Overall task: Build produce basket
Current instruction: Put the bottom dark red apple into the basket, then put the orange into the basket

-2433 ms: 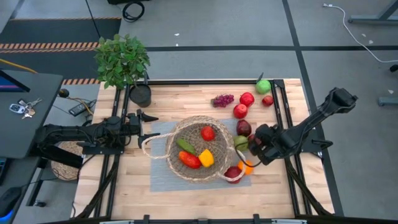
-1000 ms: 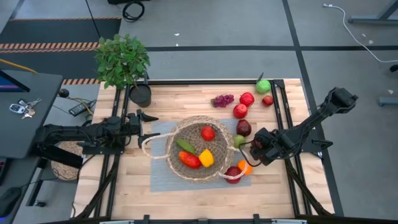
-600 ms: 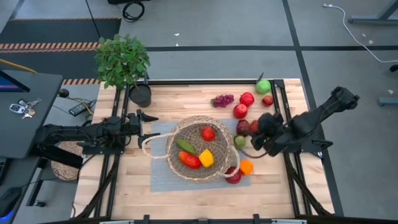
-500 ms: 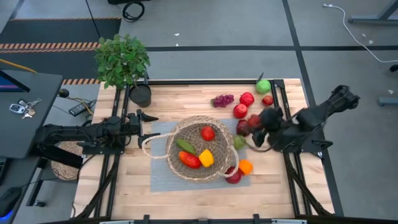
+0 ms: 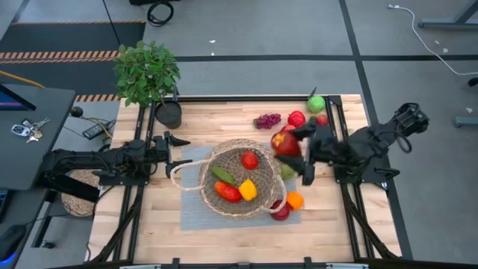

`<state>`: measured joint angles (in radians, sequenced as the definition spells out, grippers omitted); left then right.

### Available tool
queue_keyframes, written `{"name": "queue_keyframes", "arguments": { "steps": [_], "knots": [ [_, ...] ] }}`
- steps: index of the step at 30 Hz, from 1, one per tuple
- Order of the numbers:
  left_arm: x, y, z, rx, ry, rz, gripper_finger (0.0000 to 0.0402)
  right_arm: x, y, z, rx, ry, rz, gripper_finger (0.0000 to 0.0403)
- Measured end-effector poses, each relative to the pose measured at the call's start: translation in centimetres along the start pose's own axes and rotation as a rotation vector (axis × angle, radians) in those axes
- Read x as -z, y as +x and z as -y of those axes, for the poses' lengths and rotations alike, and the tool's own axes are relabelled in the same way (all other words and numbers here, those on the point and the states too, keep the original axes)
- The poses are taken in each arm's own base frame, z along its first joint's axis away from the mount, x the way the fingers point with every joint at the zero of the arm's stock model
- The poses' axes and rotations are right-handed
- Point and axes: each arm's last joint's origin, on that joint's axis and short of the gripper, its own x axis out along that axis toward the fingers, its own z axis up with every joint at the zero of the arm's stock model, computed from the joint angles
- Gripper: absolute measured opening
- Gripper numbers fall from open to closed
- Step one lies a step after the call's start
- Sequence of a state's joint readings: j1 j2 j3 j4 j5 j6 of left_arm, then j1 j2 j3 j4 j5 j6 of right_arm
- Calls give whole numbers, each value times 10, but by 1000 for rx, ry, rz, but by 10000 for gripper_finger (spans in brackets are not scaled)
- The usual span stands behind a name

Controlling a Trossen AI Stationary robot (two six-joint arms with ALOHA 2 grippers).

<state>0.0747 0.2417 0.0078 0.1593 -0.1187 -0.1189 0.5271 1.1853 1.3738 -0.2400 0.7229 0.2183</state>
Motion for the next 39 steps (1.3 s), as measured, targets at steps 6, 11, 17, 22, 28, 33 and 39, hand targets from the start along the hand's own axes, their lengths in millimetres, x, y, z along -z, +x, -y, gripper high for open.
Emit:
{"name": "queue_keyframes", "arguments": {
  "steps": [6,11,17,22,28,33,39],
  "knots": [
    [0,0,0,0,0,0,382,10,30,-28,-99,-45,89,346],
    [0,0,0,0,0,-1,382,36,63,-27,69,-143,23,346],
    [0,0,0,0,0,0,382,54,92,-18,-50,-106,-69,347],
    [0,0,0,0,0,0,382,68,107,-9,-130,-59,-173,347],
    [0,0,0,0,1,-4,382,90,123,-11,-180,-44,-277,347],
    [0,0,0,0,0,0,382,83,110,-5,-138,-84,-305,347],
    [0,0,0,0,0,0,382,59,69,12,-31,-120,-354,347]
  ]
}}
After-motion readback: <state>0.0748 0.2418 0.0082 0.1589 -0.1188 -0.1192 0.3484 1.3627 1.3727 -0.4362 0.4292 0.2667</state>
